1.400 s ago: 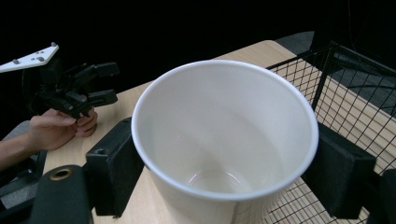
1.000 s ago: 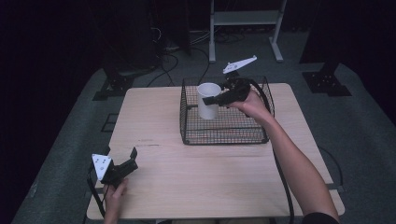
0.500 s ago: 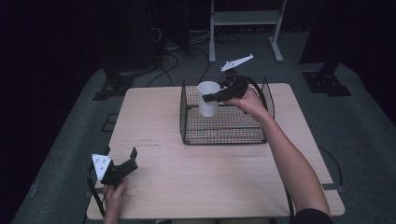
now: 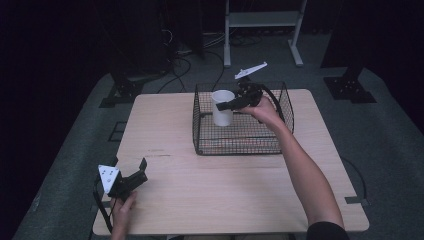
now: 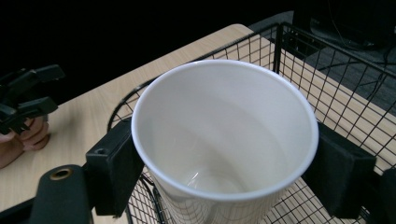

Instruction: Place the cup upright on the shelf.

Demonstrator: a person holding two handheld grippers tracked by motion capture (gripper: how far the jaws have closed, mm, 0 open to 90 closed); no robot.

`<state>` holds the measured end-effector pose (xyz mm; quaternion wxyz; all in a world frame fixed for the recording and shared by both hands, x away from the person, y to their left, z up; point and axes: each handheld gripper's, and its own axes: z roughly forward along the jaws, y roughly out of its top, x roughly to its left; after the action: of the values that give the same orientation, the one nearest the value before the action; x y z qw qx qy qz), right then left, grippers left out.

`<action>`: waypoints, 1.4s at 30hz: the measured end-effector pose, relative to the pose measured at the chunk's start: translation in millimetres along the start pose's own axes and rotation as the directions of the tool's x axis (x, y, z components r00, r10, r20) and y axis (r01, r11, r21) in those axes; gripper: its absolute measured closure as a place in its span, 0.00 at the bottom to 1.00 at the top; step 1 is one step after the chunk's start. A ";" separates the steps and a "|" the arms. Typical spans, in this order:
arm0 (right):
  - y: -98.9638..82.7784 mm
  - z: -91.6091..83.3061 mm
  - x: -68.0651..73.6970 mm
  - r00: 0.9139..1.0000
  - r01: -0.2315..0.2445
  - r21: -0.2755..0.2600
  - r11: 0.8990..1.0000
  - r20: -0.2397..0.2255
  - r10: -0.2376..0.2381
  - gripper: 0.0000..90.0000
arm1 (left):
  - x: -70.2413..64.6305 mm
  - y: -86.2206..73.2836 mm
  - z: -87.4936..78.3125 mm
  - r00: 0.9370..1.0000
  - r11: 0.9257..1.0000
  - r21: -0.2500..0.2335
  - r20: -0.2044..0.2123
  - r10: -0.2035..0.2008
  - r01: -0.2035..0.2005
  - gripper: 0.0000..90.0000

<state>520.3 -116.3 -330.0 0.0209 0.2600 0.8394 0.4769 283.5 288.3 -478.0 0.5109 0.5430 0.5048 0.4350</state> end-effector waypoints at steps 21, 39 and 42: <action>-30.1 28.1 -27.7 0.997 -0.072 0.055 0.996 0.032 0.070 0.21 | 0.0 0.0 -0.1 1.000 1.000 0.000 0.001 0.000 0.000 0.00; -39.3 52.4 -29.4 0.995 -0.053 0.165 0.985 0.087 0.039 0.21 | 0.1 0.0 -0.1 1.000 1.000 -0.001 0.002 0.000 0.000 0.00; -41.6 54.5 -30.2 0.996 -0.053 0.175 0.983 0.087 0.038 0.21 | 0.2 0.0 -0.1 1.000 1.000 0.000 0.002 0.000 0.000 0.00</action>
<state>544.4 -104.1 -399.9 0.0216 0.2995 0.8707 0.3895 283.4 288.4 -478.0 0.5115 0.5434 0.5042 0.4346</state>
